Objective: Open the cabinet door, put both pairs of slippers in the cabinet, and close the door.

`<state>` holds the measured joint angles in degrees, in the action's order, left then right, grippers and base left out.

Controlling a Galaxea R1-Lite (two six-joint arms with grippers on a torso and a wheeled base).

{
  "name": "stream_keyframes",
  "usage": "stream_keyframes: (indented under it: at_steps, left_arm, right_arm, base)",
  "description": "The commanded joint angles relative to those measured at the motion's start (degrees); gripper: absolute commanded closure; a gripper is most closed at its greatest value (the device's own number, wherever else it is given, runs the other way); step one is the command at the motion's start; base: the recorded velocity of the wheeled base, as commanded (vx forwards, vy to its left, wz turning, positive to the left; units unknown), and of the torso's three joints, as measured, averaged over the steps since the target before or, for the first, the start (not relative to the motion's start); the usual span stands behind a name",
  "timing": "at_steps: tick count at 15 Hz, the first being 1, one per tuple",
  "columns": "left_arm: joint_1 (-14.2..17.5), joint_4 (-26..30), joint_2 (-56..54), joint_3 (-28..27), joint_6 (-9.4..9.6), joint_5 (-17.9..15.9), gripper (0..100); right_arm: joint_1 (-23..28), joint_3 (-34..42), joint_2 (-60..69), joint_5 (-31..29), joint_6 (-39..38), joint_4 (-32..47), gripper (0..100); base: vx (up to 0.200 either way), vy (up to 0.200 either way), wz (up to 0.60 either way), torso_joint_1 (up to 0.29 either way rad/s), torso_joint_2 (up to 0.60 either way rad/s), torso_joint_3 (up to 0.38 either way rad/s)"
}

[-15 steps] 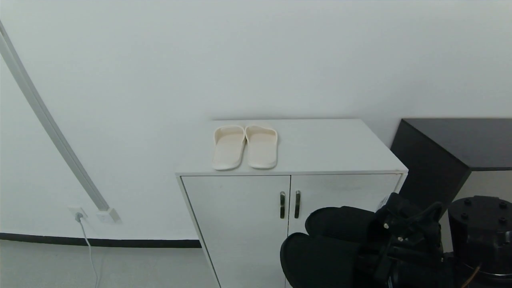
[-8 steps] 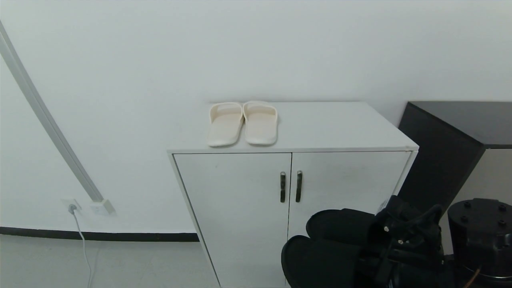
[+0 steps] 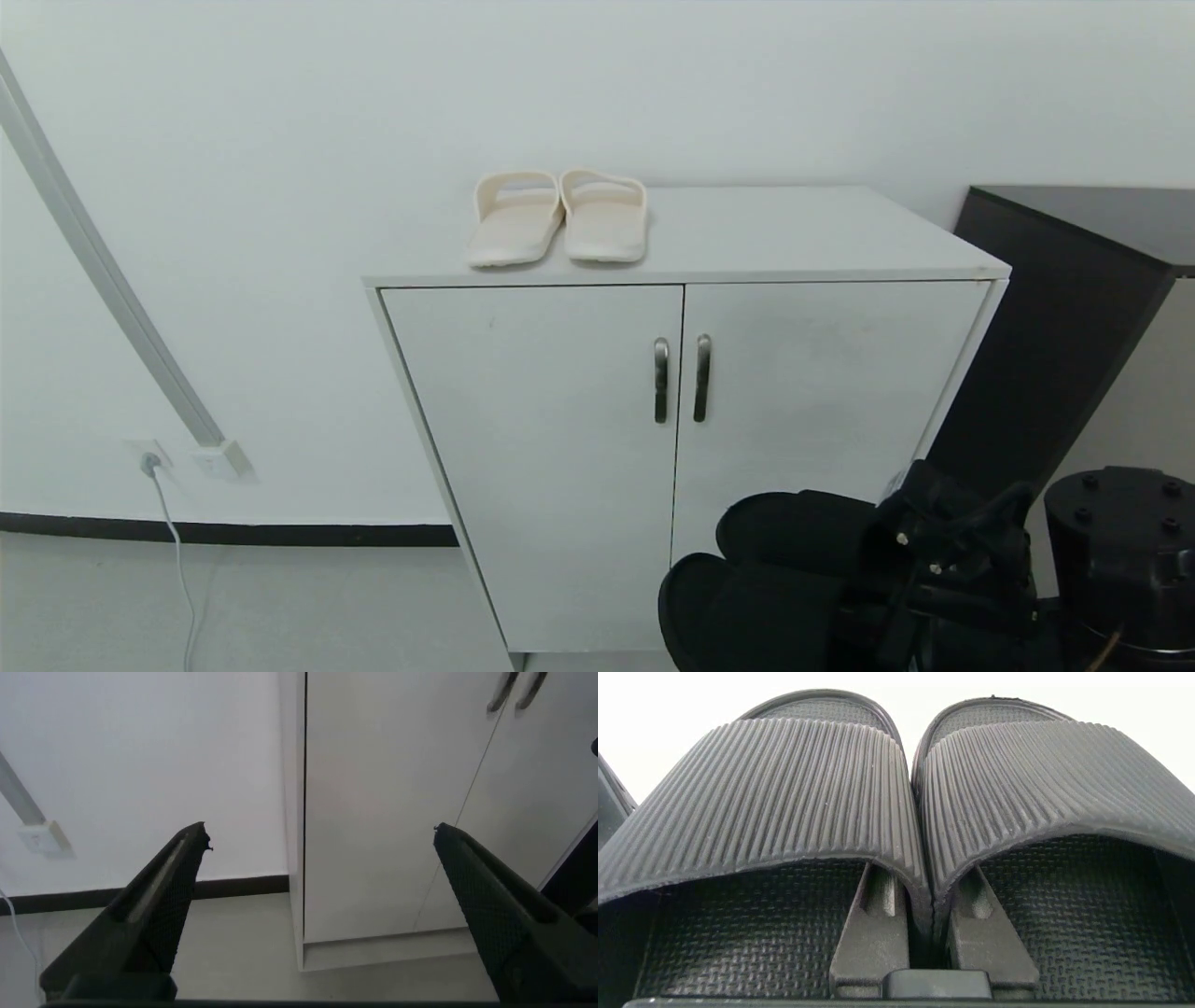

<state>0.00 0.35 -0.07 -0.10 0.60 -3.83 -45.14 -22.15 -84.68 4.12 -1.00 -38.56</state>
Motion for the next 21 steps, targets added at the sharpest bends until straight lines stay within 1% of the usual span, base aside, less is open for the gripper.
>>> stream_keyframes:
  at_steps: [1, 3, 10, 15, 16, 17, 18, 19, 20, 21]
  left_arm:
    - [0.0, 0.0, 0.1, 0.0, 0.02, 0.0, 0]
    - [0.0, 0.0, 0.1, 0.0, -0.33, 0.0, 0]
    - [0.0, 0.1, 0.1, 0.0, -0.16, 0.0, 0]
    - [-0.1, -0.1, 0.8, -0.3, 0.28, 0.2, 0]
    - [-0.2, -0.1, 2.3, -0.5, 2.22, -0.2, 0]
    - [-0.6, -0.6, 6.8, -5.9, 0.72, -1.7, 0]
    - [-1.3, -0.6, 11.1, -12.6, -4.2, -3.9, 0]
    - [-2.5, -0.8, 15.9, -15.5, -4.9, -8.7, 0]
    - [-3.3, -1.3, 20.6, -16.8, -4.03, -14.1, 0]
    - [-3.3, -2.0, 24.6, -17.6, -3.5, -18.1, 0]
  right_arm:
    - [0.0, 0.1, 0.1, 0.0, 0.0, 0.0, 100]
    - [0.0, 0.1, 0.0, 0.0, 0.0, 0.0, 100]
    - [0.0, 1.6, 0.7, 0.1, 0.1, 0.0, 100]
    - [-0.2, 1.7, 0.7, 0.1, 0.2, -0.6, 100]
    - [-0.2, 1.8, 0.7, 0.1, 0.2, -0.6, 100]
    - [-0.2, 1.8, 0.4, 0.1, 0.2, -0.6, 100]
    - [-0.3, 1.8, 0.3, 0.2, 0.6, -0.6, 100]
    - [-0.4, 1.8, 0.3, 0.2, 0.6, -0.6, 100]
    - [-0.5, 1.9, 0.5, 0.1, 0.6, -0.6, 100]
    - [-0.8, 2.6, 0.6, 0.1, 0.8, -0.6, 100]
  base:
    - [0.0, 0.0, 0.0, -0.119, 0.46, 0.339]
    - [0.0, 0.0, 0.0, -0.117, 0.45, 0.342]
    - [0.0, 0.0, 0.0, -0.052, 0.44, 0.38]
    - [0.0, 0.0, 0.0, 0.0, 0.03, 0.023]
    - [0.0, 0.0, 0.0, 0.0, 0.0, 0.0]
    - [0.0, 0.0, 0.0, 0.0, 0.0, 0.0]
    - [0.0, 0.0, 0.0, -0.002, 0.22, 0.159]
    - [0.0, 0.0, 0.0, -0.002, 0.13, 0.076]
    - [0.0, 0.0, 0.0, 0.007, 0.09, 0.041]
    - [0.0, 0.0, 0.0, -0.002, 0.05, 0.032]
